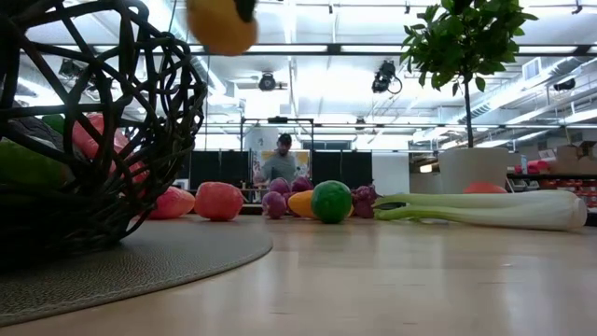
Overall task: Build produce basket
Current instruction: Put the yellow lemon into the black basket
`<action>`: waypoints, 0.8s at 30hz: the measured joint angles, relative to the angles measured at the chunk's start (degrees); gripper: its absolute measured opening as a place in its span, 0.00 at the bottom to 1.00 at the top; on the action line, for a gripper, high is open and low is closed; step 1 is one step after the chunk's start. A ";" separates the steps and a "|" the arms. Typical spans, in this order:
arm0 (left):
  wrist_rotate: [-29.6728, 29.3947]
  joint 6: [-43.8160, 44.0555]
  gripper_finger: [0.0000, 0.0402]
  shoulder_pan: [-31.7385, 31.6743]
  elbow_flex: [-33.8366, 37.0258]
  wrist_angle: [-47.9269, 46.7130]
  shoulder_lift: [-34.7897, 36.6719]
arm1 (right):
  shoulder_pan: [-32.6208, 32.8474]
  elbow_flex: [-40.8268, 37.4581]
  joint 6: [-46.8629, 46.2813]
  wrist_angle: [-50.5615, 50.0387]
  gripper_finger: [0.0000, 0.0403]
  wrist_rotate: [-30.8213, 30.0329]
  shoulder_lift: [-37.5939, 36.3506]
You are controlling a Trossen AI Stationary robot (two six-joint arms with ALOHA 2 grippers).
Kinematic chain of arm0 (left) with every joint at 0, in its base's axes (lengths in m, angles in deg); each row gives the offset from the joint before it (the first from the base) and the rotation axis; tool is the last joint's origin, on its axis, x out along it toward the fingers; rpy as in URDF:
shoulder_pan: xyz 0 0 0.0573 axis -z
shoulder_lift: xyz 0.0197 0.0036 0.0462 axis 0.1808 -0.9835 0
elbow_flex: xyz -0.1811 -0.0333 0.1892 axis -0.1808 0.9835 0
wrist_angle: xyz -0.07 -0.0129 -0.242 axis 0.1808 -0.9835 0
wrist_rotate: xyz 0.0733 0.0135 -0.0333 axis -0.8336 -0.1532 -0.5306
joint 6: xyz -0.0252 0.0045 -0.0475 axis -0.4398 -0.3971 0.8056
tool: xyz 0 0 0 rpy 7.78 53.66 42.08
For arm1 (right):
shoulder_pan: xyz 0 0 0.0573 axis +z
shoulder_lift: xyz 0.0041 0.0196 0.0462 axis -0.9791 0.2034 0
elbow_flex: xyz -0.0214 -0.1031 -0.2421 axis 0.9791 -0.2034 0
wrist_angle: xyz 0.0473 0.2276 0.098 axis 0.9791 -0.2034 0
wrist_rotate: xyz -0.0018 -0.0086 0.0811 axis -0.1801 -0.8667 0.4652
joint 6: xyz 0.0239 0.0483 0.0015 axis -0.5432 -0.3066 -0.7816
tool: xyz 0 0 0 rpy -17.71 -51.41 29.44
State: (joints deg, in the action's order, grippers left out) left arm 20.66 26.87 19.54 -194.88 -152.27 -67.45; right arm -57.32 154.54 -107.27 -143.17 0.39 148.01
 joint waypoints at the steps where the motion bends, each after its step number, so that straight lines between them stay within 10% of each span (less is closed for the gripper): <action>1: 0.12 1.16 0.58 1.21 0.74 0.06 -0.09 | 0.42 -0.74 -0.46 -0.03 0.86 -0.24 -0.95; 14: 2.37 15.96 0.58 16.08 9.53 0.75 2.85 | 6.10 -15.51 -14.45 0.00 0.86 2.10 -13.47; 24: 0.18 5.90 0.60 15.32 12.88 7.89 2.65 | 7.95 -20.76 -26.28 2.01 0.86 6.62 -14.38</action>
State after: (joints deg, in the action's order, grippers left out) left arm 20.84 32.78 34.86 -182.00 -144.38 -64.80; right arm -49.37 133.78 -133.55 -141.16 7.02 133.62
